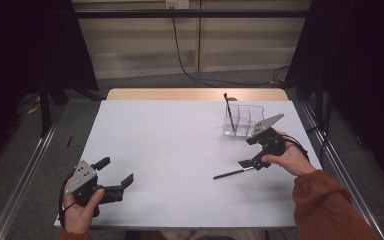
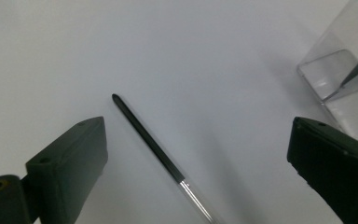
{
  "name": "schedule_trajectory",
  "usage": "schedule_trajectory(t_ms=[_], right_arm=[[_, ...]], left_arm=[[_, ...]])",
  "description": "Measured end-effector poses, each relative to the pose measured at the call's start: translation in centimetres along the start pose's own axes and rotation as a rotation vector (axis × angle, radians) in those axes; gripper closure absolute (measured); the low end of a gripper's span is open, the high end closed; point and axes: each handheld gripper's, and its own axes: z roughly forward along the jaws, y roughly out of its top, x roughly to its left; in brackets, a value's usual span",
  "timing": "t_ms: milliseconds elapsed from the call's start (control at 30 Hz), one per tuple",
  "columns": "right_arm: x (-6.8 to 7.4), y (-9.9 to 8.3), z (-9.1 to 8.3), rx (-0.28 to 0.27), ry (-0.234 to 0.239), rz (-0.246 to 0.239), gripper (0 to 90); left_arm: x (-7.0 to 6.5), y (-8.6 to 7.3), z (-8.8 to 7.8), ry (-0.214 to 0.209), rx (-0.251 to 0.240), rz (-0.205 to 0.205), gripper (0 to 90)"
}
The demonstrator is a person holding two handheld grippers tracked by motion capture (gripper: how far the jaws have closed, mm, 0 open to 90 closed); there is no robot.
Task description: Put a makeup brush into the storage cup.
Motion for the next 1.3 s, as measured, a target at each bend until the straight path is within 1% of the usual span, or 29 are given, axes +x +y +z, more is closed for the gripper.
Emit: schedule_trajectory(t_ms=[33,67,133,267,333,400,433,467,500,533,600,667,700,733,767,800,833,900,933,1000,1100,1167,1200,1233,1267,1300], right_arm=[[0.0,0.1,0.1,0.014,0.005,-0.001,4.2],[0.0,0.1,0.2,0.039,0.014,-0.016,7.1],[-0.1,0.1,0.4,0.062,0.034,-0.035,7.3],[0.1,0.2,0.7,0.106,0.043,-0.072,7.7],[0.1,0.3,0.9,0.132,0.045,-0.085,9.6],[0.0,0.3,1.0,0.163,0.055,-0.091,13.7],[0.0,0.3,1.2,0.176,0.054,-0.101,14.0],[0.0,0.4,1.3,0.204,0.059,-0.109,15.7],[0.0,0.4,1.4,0.219,0.063,-0.115,18.1],[0.0,0.4,1.5,0.234,0.063,-0.107,19.5],[0.0,0.3,1.8,0.263,0.071,-0.128,25.3],[0.0,0.3,2.2,0.303,0.076,-0.126,26.4],[0.0,0.3,2.3,0.315,0.074,-0.132,26.4],[0.0,0.3,2.6,0.335,0.070,-0.131,28.9],[0.0,0.3,2.8,0.350,0.072,-0.149,35.0],[0.0,0.3,2.9,0.356,0.076,-0.150,37.3],[0.0,0.2,3.1,0.368,0.077,-0.152,37.6],[0.0,0.2,3.3,0.387,0.073,-0.164,42.4],[0.0,0.2,3.5,0.397,0.081,-0.175,42.8],[-0.1,0.1,3.7,0.409,0.079,-0.192,43.0],[0.0,0.0,3.9,0.440,0.069,-0.183,42.9],[-0.1,0.0,4.1,0.456,0.065,-0.204,36.3],[-0.1,0.0,4.2,0.464,0.064,-0.206,36.1],[-0.1,-0.1,4.4,0.470,0.057,-0.227,35.0],[0.0,-0.1,4.5,0.484,0.059,-0.221,34.4],[0.0,-0.1,4.6,0.488,0.062,-0.239,33.0]], left_arm=[[0.0,0.0,0.0,0.001,-0.001,-0.002,2.8],[0.0,0.0,0.0,0.001,-0.001,-0.001,2.8],[0.0,0.0,0.0,0.002,-0.001,0.000,2.7],[0.0,0.0,0.0,0.000,0.001,0.004,2.8],[0.0,0.0,0.0,0.002,0.001,0.004,2.8],[-0.1,0.0,0.0,0.003,0.001,0.005,2.8],[-0.1,0.0,0.0,0.002,0.002,0.007,2.8],[-0.1,0.0,0.0,0.000,0.001,0.007,2.8],[-0.1,0.0,0.0,0.000,0.001,0.007,2.8],[-0.1,0.0,0.0,-0.001,0.003,0.009,2.8],[-0.1,0.0,0.1,-0.001,0.005,0.009,2.8],[-0.1,0.0,0.1,-0.001,0.005,0.012,2.8],[-0.1,0.0,0.1,-0.004,0.007,0.020,2.8],[-0.1,0.0,0.1,-0.003,0.007,0.023,2.8],[-0.1,0.0,0.1,-0.004,0.007,0.022,2.8],[-0.1,0.0,0.1,-0.003,0.008,0.024,2.8],[-0.1,0.0,0.1,-0.003,0.007,0.022,2.8],[-0.1,0.0,0.1,-0.003,0.008,0.022,2.8],[-0.1,0.0,0.1,-0.002,0.009,0.021,2.8],[-0.1,0.0,0.1,-0.003,0.009,0.021,2.8],[-0.1,0.0,0.1,-0.002,0.009,0.022,2.8],[-0.1,0.0,0.1,-0.004,0.007,0.022,2.8],[-0.1,0.0,0.1,-0.004,0.008,0.023,2.8],[-0.1,0.0,0.1,-0.003,0.009,0.022,2.8],[-0.1,0.0,0.1,-0.003,0.009,0.021,2.8],[-0.1,0.0,0.1,-0.004,0.009,0.021,2.8]])
